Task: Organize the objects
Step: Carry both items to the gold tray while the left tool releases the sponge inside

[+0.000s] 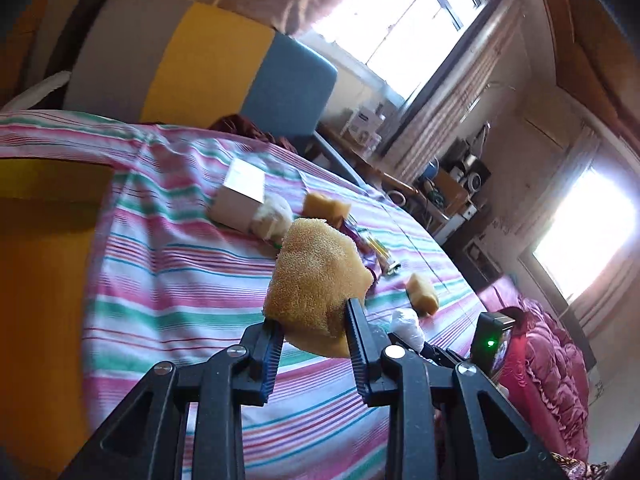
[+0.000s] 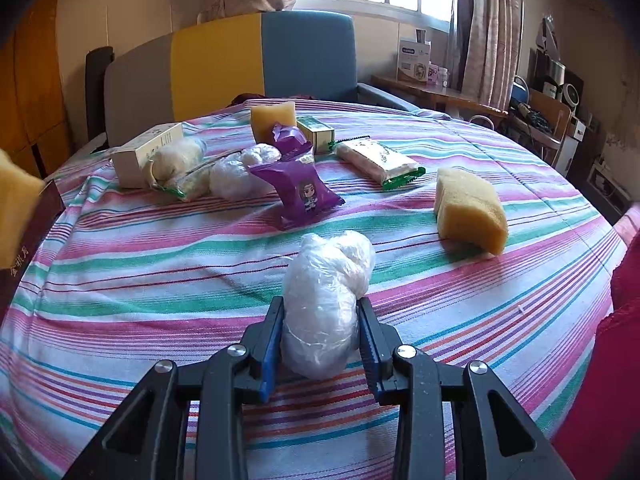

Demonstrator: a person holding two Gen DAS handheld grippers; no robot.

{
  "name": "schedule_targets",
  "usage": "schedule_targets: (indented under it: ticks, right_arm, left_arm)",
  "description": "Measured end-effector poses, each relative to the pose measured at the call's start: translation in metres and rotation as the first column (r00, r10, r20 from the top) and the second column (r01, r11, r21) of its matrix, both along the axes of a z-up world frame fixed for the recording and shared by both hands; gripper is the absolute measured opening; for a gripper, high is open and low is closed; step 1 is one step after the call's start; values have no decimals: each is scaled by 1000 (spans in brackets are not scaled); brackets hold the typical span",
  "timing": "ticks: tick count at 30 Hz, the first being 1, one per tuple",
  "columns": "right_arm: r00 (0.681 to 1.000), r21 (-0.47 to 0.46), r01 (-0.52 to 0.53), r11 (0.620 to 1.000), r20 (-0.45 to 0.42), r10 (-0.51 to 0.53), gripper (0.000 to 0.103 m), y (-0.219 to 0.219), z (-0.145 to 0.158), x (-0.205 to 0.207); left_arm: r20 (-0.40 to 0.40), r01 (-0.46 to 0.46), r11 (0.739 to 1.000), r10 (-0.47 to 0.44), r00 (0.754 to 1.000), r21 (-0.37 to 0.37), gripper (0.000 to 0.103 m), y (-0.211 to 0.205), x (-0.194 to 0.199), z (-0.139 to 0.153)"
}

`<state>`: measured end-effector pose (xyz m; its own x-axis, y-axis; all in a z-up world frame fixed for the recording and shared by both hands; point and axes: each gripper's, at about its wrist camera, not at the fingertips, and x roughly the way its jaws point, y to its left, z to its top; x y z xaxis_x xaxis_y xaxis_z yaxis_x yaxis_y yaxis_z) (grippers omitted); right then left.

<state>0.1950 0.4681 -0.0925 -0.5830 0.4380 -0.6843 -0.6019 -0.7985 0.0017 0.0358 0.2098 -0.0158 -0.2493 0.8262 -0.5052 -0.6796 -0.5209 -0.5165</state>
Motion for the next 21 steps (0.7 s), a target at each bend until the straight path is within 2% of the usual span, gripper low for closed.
schedule_targets:
  ticks: [3, 7, 10, 13, 21]
  right_arm:
    - [1000, -2, -2, 1000, 10, 2, 35, -1, 1, -1]
    - [1000, -50, -15, 999, -28, 13, 33, 0, 8, 1]
    - [998, -11, -49, 999, -44, 48, 33, -12, 21, -4]
    - [993, 23, -105, 994, -52, 106, 33, -30, 34, -12]
    - [965, 19, -246, 969, -85, 247, 33, -86, 54, -35]
  left_arm:
    - [-23, -35, 999, 35, 999, 0, 30, -24, -2, 9]
    - [-28, -101, 995, 101, 994, 13, 30, -62, -7, 14]
    - [-36, -163, 987, 163, 986, 5, 30, -94, -13, 16]
    - [-39, -227, 974, 226, 973, -24, 30, -123, -23, 13]
    - [-29, -365, 920, 365, 931, -142, 30, -180, -46, -10]
